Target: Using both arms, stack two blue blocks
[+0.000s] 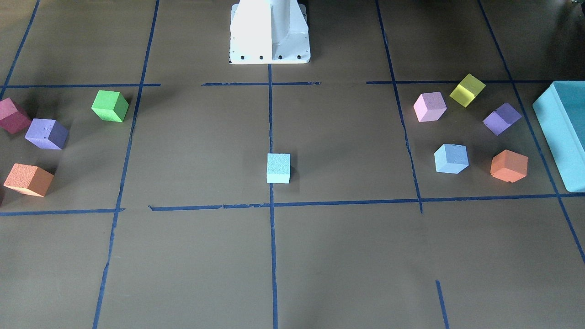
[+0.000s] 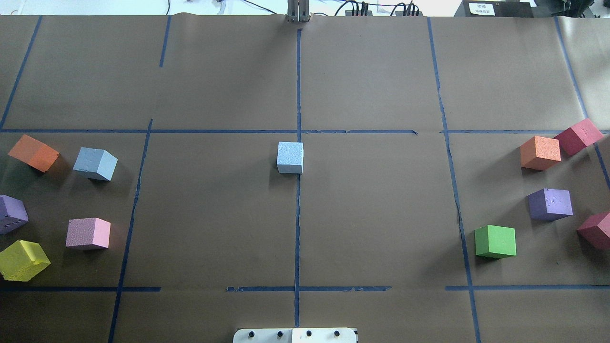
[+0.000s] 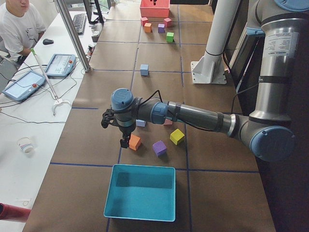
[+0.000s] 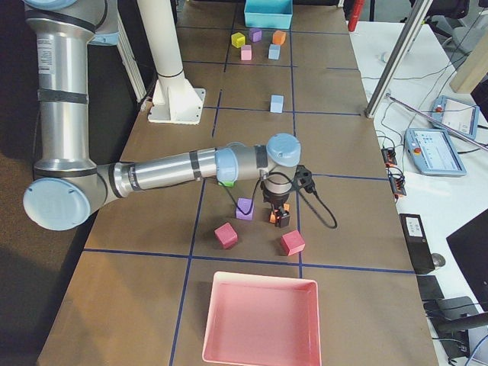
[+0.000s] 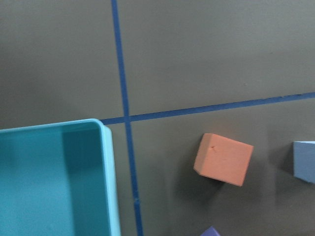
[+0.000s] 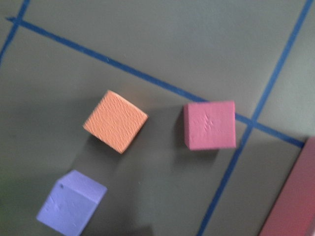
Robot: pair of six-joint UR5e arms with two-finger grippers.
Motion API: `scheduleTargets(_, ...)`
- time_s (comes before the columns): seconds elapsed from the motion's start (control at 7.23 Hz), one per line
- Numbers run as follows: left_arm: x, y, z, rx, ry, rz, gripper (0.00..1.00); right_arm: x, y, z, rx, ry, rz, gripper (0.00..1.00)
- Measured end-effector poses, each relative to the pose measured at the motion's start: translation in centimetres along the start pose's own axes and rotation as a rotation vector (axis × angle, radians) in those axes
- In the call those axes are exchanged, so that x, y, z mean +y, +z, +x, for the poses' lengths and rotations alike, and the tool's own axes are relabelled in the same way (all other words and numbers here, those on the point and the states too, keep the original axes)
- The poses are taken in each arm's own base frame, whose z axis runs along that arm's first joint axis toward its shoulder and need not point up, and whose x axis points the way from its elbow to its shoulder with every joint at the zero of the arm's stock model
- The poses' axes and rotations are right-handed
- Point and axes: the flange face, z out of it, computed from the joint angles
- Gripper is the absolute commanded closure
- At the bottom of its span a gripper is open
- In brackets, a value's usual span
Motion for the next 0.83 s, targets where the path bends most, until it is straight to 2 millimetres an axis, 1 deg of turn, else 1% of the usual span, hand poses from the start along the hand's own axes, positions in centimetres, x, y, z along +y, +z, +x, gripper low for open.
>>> scheduleTargets(0.14,-0.4,1.3,2.4,0.01,0.011,-0.014,0.0,2.9,0.5,1.0,0.004,0.022,0.007,0.0)
scheduleTargets(0.28,-0.7,3.0,4.9,0.02,0.003,-0.019,0.0,3.9,0.6,1.2,0.007,0.046,0.014,0.0)
scheduleTargets(0.41,-0.9,5.1,7.3,0.017,-0.018,-0.003,0.0,4.2,0.6,1.3,0.007,0.059,0.017,0.0)
scheduleTargets(0.55,-1.0,7.8,10.5,-0.003,-0.045,0.018,0.0,4.2,0.6,1.3,0.008,0.064,0.019,0.0)
scheduleTargets(0.69,-0.8,11.0,14.2,-0.018,-0.061,0.025,0.0,4.3,0.6,1.3,0.008,0.064,0.019,0.0)
scheduleTargets(0.83,-0.5,13.7,17.4,-0.031,-0.065,0.028,0.0,4.3,0.7,1.3,0.008,0.064,0.018,0.0)
